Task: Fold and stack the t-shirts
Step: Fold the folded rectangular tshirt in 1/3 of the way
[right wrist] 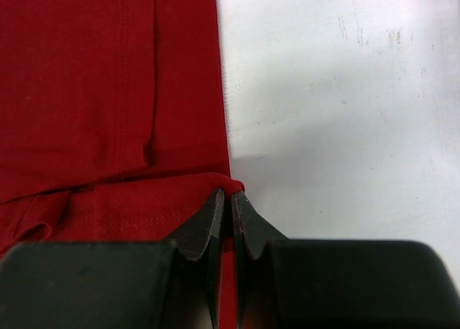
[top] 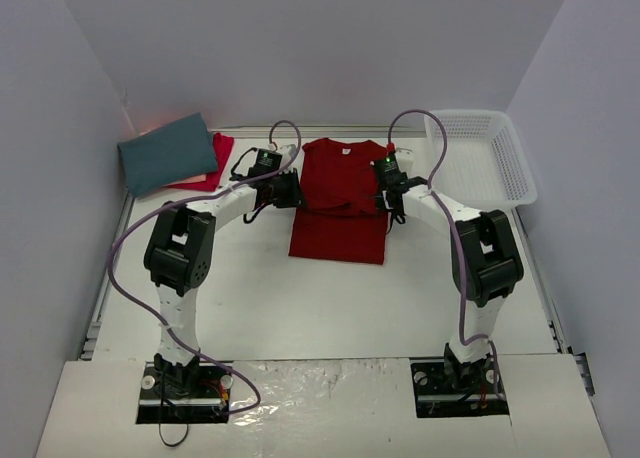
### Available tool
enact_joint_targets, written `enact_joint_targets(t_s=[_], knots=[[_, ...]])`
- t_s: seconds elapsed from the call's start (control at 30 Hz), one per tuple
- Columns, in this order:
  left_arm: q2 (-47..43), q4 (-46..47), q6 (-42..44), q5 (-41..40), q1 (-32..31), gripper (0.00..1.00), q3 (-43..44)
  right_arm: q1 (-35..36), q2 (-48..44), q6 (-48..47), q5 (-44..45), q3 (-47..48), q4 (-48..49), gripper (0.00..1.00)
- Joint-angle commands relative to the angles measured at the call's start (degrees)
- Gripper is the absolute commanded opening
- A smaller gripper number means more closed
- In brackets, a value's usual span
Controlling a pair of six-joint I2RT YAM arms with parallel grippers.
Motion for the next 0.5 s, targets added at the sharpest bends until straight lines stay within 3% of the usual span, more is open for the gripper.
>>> enact_joint_targets(t_s=[0.0, 0.07, 0.13, 0.3, 0.33, 0.47], knots=[[-0.19, 0.16, 1.37, 0.14, 0.73, 0.02, 2.83, -0.67, 1.32, -0.27, 0.80, 2.13, 0.29, 0.00], [0.08, 0.07, 1.46, -0.04, 0.73, 0.03, 3.09, -0.76, 1.94, -0.27, 0.54, 2.48, 0.29, 0.00], [0.34, -0.11, 1.46, -0.21, 0.81, 0.09, 3.18, -0.84, 2.38, -0.27, 0.19, 2.74, 0.12, 0.14], [0.25, -0.11, 1.64, -0.39, 0.82, 0.27, 3.18, -0.93, 2.56, -0.10, -0.43, 2.92, 0.29, 0.32], [0.17, -0.11, 1.64, -0.65, 0.82, 0.31, 3.09, -0.93, 2.12, -0.18, -0.43, 2.84, 0.29, 0.40], [-0.36, -0.20, 1.38, -0.66, 0.82, 0.44, 3.09, -0.93, 1.06, -0.27, -0.17, 2.66, 0.38, 0.43]])
